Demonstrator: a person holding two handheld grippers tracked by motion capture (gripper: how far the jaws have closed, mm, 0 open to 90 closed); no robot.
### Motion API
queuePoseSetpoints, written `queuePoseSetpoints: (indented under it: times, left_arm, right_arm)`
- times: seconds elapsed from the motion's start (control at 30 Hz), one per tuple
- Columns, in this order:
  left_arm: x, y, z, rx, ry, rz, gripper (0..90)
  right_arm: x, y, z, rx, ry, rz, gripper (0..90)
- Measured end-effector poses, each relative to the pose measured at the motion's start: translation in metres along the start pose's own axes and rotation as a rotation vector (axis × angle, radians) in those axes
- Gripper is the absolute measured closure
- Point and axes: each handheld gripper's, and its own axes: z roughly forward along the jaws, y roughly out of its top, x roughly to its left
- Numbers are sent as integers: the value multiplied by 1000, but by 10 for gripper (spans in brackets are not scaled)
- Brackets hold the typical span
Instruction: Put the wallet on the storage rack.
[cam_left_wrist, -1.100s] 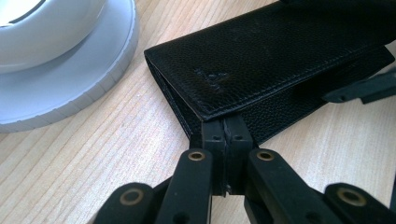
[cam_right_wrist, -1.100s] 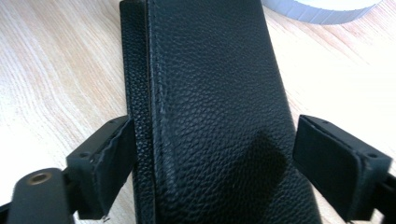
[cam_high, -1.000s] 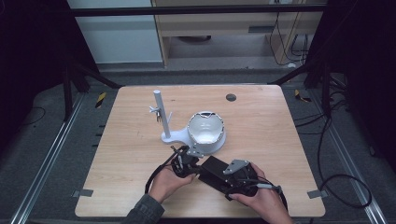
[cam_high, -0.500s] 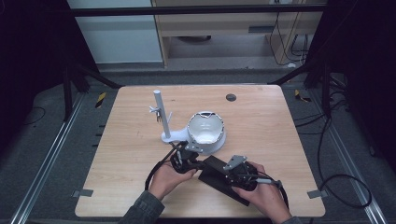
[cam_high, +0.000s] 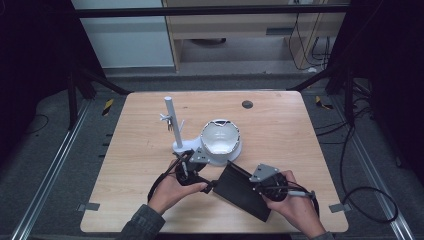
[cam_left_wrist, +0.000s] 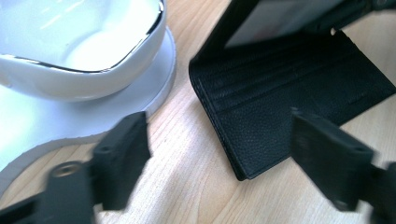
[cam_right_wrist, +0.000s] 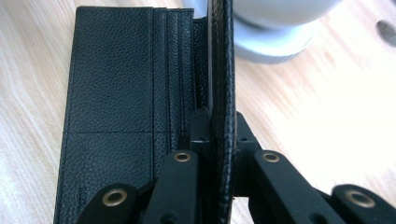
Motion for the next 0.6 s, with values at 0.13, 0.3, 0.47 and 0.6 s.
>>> queuePoseSetpoints:
  times: [0.13, 0.3, 0.47, 0.6]
  left_arm:
    - [1, 2, -1, 6, 0, -24, 152]
    - [1, 8, -4, 30, -17, -14, 152]
    - [-4, 17, -2, 34, -22, 18, 145]
    - [-6, 21, 2, 38, -31, 28, 141]
  right_arm:
    - [-7, -7, -12, -96, 2, 18, 840]
    - [-14, -15, -22, -205, 5, 54, 839]
    - [-15, -19, -28, -267, -1, 59, 840]
    - [-13, -17, -31, -299, -3, 51, 840]
